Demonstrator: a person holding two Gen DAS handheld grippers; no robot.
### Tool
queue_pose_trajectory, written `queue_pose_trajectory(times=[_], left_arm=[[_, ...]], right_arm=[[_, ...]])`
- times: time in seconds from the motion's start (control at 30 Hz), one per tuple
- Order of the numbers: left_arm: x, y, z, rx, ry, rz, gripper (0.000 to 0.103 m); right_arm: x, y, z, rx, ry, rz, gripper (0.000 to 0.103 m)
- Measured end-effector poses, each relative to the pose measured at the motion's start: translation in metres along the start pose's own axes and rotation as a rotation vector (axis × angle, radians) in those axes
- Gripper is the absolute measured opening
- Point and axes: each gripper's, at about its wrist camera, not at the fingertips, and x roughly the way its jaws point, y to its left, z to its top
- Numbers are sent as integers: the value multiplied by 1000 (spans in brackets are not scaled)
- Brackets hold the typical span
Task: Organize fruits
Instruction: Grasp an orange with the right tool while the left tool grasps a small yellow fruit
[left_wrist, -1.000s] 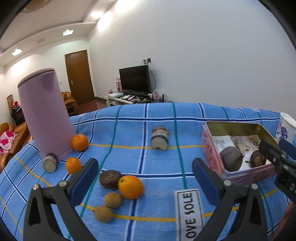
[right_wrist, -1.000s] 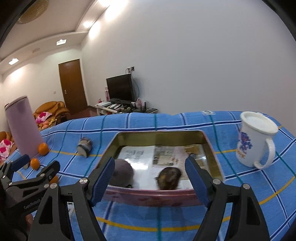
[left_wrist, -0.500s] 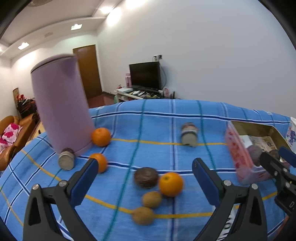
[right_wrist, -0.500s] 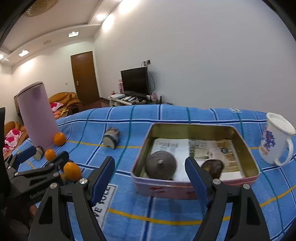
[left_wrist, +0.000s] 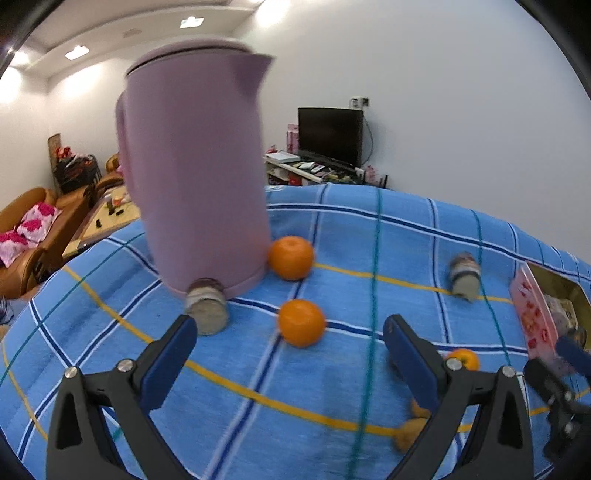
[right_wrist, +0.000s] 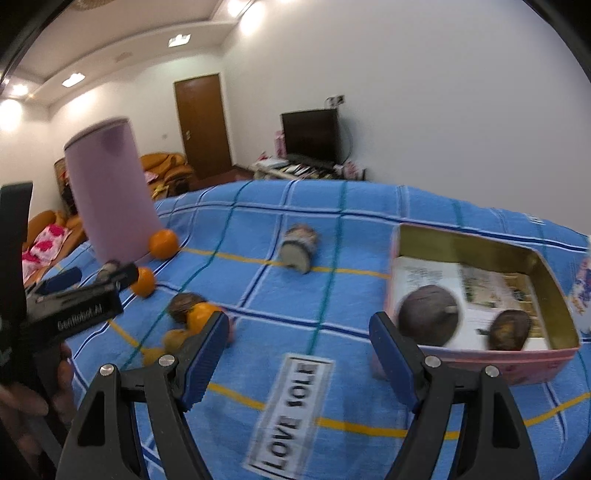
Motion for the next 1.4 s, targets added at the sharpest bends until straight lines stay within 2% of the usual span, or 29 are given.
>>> queue_pose_trajectory(times=[0.13,0.27,0.3,0.47,0.57,0.67,0.73,0.87,1.03,1.1,1.2,1.27,1.3,1.4], left_arm=[[1,13,3,-13,-2,2,103],[2,16,3,-3,4,-6,103],[1,17,3,3,5,-8,103],[-3,19,3,18,17,-58,102],[-7,14,2,65,12,-98,102],[-11,9,1,139,5,-143,102],[-12,8,0,171,6,-185,102],[-14,8,-3,196,30,-304,102],[-20,-10,-12,297,62,-465,102],[-25,-20,-17,346,54,-498,102],[-26,-38,-25,428,53,-507,97],[-22,-46,-27,453,69,-499,89],[-17,-52,-30,468,92,-496,81],[-7,-59,-33,494,148,-490,69]], right_arm=[[13,16,2,-6,38,52,78],[30,30,4,-7,93,106,61],[34,34,4,-3,107,117,59],[51,43,7,37,161,170,58],[63,46,6,57,214,184,55],[69,40,5,109,232,211,50],[70,36,5,130,233,238,41],[67,32,4,127,234,238,41],[56,20,-2,154,219,247,41],[46,14,-3,162,197,244,41],[27,7,-3,134,142,207,41],[14,1,-4,117,108,187,41],[8,-1,-5,113,95,182,41],[-5,-8,-7,120,75,183,41]])
